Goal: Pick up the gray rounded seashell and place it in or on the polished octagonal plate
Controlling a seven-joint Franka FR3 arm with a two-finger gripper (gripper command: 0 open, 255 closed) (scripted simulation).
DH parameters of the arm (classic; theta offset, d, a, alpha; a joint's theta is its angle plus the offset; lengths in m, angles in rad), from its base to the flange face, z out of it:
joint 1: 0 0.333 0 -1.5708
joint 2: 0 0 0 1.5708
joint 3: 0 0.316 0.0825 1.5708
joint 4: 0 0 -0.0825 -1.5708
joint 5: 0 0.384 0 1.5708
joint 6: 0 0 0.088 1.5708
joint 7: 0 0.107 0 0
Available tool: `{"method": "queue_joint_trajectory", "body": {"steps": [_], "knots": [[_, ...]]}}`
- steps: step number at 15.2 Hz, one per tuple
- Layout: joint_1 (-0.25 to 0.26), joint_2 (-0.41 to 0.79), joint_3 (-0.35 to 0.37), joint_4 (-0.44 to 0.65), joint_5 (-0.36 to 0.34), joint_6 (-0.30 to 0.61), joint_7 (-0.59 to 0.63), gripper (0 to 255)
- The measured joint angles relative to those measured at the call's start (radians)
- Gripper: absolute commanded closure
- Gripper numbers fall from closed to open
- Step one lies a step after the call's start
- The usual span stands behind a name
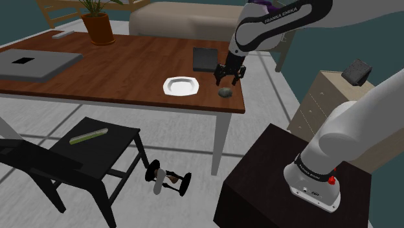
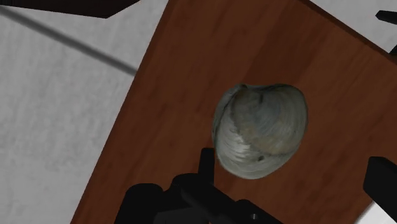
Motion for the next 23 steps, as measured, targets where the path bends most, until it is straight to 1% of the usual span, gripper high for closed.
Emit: {"method": "queue_joint_trajectory", "body": {"steps": [2,8,14,15,23], "knots": [[0.001,-0.031,0.000,-0.055,0.000,0.049,-0.018,0],[0.013,0.011,0.005,-0.101,0.017,0.146,-0.031,0],[0.013,0.019,0.004,-0.105,0.019,0.158,-0.034,0],[0.013,0.019,0.004,-0.105,0.019,0.158,-0.034,255],[0.013,0.019,0.004,-0.105,0.019,0.158,-0.035,255]]}}
